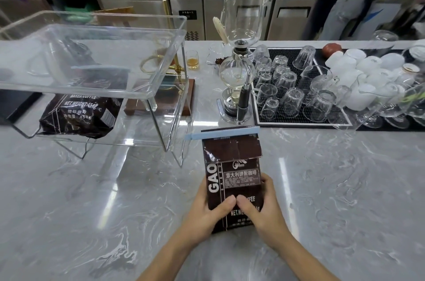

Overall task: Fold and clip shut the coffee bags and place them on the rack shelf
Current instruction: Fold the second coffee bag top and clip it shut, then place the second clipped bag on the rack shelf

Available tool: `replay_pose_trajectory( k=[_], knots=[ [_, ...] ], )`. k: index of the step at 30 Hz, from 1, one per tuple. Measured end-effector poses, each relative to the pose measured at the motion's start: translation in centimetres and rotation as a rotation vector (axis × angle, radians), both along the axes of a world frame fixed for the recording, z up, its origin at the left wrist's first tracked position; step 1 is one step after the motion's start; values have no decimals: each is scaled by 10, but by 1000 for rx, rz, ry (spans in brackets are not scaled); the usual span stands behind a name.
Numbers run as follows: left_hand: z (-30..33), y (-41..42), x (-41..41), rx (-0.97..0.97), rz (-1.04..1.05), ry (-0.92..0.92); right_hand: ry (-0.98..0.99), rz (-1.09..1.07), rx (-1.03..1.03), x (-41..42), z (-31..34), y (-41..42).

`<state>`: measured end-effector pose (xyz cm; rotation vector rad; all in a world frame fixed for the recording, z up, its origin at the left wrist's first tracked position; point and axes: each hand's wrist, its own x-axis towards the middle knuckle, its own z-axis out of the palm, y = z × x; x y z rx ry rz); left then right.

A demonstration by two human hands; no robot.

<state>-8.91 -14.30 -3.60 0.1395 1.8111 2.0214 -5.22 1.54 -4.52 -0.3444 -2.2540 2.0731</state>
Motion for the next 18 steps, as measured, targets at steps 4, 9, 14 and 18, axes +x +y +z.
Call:
replay_pose_trajectory(
  k=[4,9,14,18],
  knots=[
    [12,11,4,-150,107,21,-81,-44,46,-7,9,-5],
    [10,8,5,-166,155,-7,-125,-118,97,-4,11,-12],
    [10,5,10,-158,182,-41,-149,-147,78,3,14,-19],
    [13,2,17,-125,197,-80,-151,-131,53,9,22,-22]
  ],
)
